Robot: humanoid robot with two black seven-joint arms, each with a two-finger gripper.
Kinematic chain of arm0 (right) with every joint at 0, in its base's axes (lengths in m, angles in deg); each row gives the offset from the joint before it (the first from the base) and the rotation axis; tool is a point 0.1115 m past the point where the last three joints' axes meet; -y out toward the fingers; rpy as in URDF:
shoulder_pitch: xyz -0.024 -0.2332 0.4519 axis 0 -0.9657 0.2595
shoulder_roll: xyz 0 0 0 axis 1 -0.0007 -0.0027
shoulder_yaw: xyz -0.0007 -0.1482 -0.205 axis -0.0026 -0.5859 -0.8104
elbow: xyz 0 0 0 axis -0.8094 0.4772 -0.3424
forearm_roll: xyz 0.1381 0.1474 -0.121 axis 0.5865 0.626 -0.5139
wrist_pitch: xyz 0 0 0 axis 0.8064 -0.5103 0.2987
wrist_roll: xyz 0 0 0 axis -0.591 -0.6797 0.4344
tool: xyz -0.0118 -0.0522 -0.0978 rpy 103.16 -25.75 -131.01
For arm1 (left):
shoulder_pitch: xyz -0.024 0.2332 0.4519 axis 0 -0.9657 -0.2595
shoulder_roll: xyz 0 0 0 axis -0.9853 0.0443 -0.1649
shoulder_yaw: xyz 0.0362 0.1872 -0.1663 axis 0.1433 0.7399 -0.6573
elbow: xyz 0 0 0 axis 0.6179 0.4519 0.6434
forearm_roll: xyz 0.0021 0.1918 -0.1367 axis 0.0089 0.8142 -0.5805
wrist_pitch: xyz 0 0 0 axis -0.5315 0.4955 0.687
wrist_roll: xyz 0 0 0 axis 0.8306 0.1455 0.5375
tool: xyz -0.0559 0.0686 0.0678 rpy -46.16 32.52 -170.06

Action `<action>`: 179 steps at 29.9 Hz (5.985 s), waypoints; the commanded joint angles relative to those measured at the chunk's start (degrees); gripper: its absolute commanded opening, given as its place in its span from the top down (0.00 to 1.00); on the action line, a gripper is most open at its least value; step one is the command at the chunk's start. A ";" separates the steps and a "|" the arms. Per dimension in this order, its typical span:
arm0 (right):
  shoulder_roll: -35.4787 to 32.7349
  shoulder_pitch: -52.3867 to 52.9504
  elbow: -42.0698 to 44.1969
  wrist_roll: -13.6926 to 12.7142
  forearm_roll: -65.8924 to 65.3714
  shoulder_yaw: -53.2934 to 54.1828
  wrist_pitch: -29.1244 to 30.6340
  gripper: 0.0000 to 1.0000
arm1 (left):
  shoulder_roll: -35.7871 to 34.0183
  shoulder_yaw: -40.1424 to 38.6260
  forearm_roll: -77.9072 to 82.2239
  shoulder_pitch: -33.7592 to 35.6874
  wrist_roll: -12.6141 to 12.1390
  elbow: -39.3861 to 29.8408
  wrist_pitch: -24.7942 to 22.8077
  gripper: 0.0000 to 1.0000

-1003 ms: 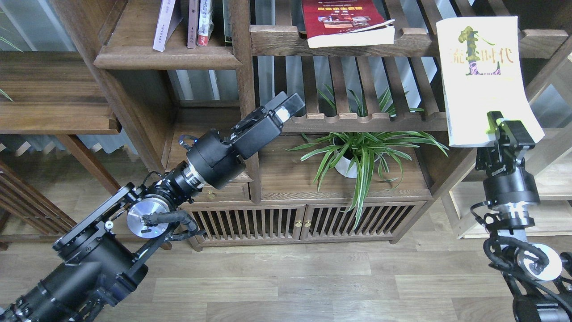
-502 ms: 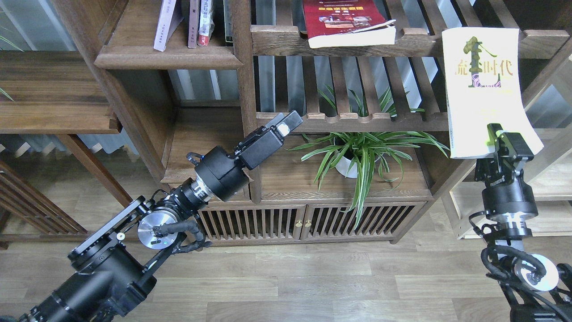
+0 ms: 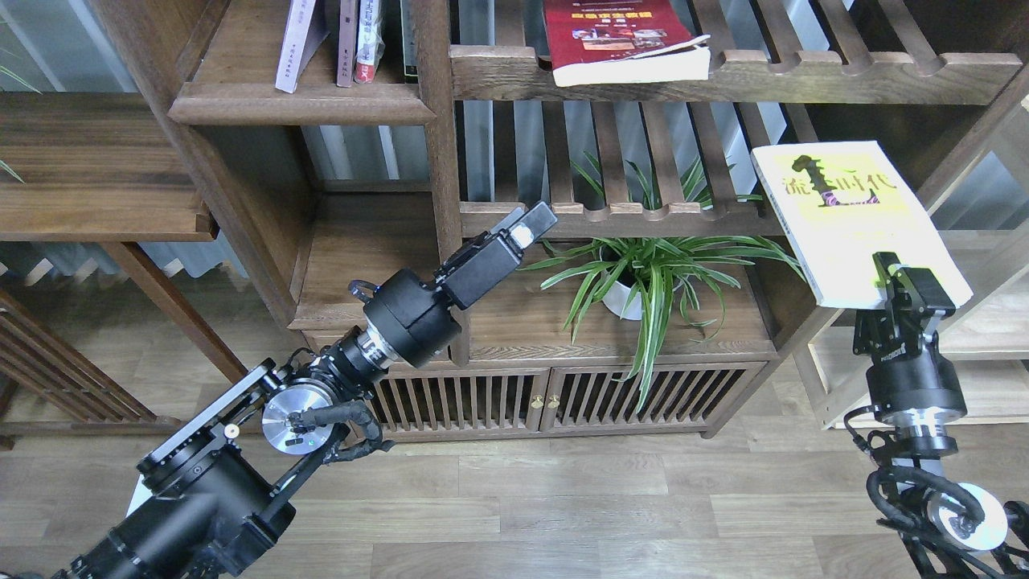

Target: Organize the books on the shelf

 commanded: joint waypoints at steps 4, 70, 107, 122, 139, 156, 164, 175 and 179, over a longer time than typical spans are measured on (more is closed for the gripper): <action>2.63 0.73 -0.02 -0.08 -0.35 -1.14 0.01 0.97 | 0.00 0.68 -6.00 -2.32 -0.24 1.25 0.00 0.01; 16.09 14.36 -0.11 -0.69 -6.41 -29.53 0.01 0.96 | 0.00 0.69 -41.26 7.09 -15.18 18.30 9.98 0.19; 15.82 13.83 -0.02 -0.87 -7.03 -31.03 0.01 0.88 | 0.00 0.86 -41.26 6.39 -18.17 17.51 6.03 0.95; 15.21 13.83 0.51 -0.78 -7.12 -27.16 0.01 0.49 | 0.00 1.30 -40.47 6.21 -18.17 17.25 4.53 0.96; 13.10 14.88 3.84 -0.61 -7.03 -16.71 0.01 0.36 | -7.55 1.74 -27.82 4.10 -18.26 8.74 0.00 0.96; 12.48 17.26 7.36 -0.69 -7.03 -14.95 0.01 0.34 | -27.50 -4.13 -14.38 3.31 -18.08 -16.84 0.00 0.96; 9.68 17.08 7.45 -0.78 -7.12 -15.47 0.01 0.34 | -29.35 -17.31 -7.78 3.31 -18.26 -24.58 0.00 1.00; 6.42 16.82 7.36 -0.78 -10.54 -15.82 0.01 0.34 | -29.27 -36.30 2.59 1.12 -17.56 -23.97 0.00 1.00; 6.16 16.90 7.36 -0.78 -11.60 -15.74 0.01 0.34 | -28.91 -41.05 6.55 0.76 -17.56 -23.88 0.00 1.00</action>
